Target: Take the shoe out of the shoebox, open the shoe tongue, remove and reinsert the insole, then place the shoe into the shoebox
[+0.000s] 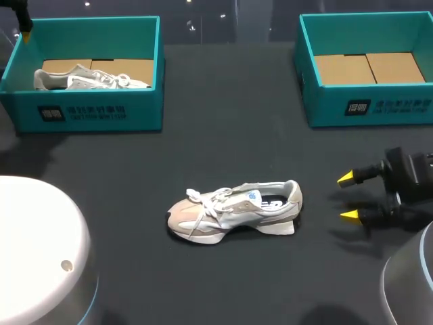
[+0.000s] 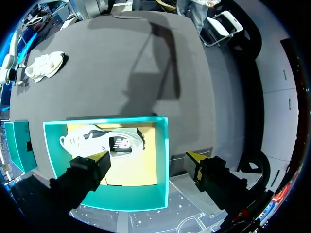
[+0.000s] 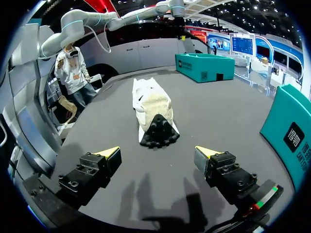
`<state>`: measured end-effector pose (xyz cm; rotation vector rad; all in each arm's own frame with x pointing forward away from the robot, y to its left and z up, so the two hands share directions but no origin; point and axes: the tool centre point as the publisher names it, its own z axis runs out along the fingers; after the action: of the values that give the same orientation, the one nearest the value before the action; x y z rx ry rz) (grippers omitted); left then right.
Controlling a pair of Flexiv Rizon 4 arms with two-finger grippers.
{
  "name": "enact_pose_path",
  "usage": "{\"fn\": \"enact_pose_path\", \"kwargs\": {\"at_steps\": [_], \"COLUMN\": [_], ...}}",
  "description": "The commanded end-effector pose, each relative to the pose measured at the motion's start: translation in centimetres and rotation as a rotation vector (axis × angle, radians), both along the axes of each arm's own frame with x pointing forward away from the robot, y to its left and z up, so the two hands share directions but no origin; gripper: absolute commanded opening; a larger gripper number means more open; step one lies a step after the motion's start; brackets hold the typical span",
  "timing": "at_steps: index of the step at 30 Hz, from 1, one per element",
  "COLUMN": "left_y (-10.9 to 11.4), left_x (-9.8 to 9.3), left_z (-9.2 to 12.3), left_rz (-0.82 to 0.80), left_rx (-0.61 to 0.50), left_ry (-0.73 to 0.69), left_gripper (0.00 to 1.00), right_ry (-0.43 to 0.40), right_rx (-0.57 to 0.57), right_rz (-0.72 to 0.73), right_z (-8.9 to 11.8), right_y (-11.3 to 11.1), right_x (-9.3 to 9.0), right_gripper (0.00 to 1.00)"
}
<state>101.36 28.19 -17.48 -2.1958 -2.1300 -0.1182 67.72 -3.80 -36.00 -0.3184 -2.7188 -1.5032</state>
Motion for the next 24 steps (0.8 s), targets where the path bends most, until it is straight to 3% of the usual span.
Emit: {"fn": "enact_pose_path", "kwargs": {"at_steps": [1,7,24], "left_y": [0.0,0.0,0.0], "left_x": [-0.2,-0.2,-0.2], "left_z": [0.0,0.0,0.0], "left_rz": [-0.001,-0.001,-0.001], "left_rx": [0.002,0.002,0.002], "left_ry": [-0.003,-0.003,-0.003], "left_gripper": [1.0,1.0,1.0], "right_ry": [-0.026,-0.048,-0.069], "right_rx": [0.038,0.054,0.065], "right_rz": [0.001,-0.023,-0.03], "right_z": [-1.6,-3.0,-3.1], "right_y": [-0.8,-1.3,-0.3], "right_x": [0.3,0.8,1.0], "right_gripper": [1.0,1.0,1.0]}}
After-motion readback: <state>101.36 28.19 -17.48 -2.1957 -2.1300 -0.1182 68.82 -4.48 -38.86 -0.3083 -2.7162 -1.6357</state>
